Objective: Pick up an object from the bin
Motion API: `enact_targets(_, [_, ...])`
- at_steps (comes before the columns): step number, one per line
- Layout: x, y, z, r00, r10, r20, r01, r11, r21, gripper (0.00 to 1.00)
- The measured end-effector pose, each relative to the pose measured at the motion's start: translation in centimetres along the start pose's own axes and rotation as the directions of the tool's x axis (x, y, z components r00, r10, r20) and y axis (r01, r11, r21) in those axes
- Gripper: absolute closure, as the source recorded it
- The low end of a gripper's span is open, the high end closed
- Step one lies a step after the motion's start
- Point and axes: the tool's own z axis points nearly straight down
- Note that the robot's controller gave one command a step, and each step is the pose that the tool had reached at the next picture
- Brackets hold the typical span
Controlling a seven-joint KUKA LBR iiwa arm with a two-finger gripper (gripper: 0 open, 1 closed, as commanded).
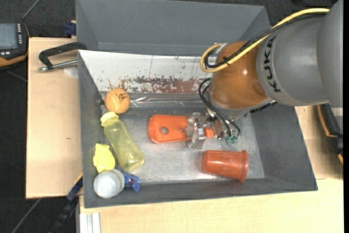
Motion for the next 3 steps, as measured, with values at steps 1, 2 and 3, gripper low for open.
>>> enact_targets(1, [-1.8, -0.3, 0.6, 1.000, 0.002, 0.001, -0.002, 1.000, 0.000, 1.00])
enact_targets(2, [-2.6, 0.3, 0.6, 1.000, -0.011, 0.005, 0.011, 1.000, 0.000, 1.00])
enact_targets(3, [-4.3, 0.6, 0.5, 0.999, -0.046, 0.007, 0.046, 0.999, -0.001, 1.00])
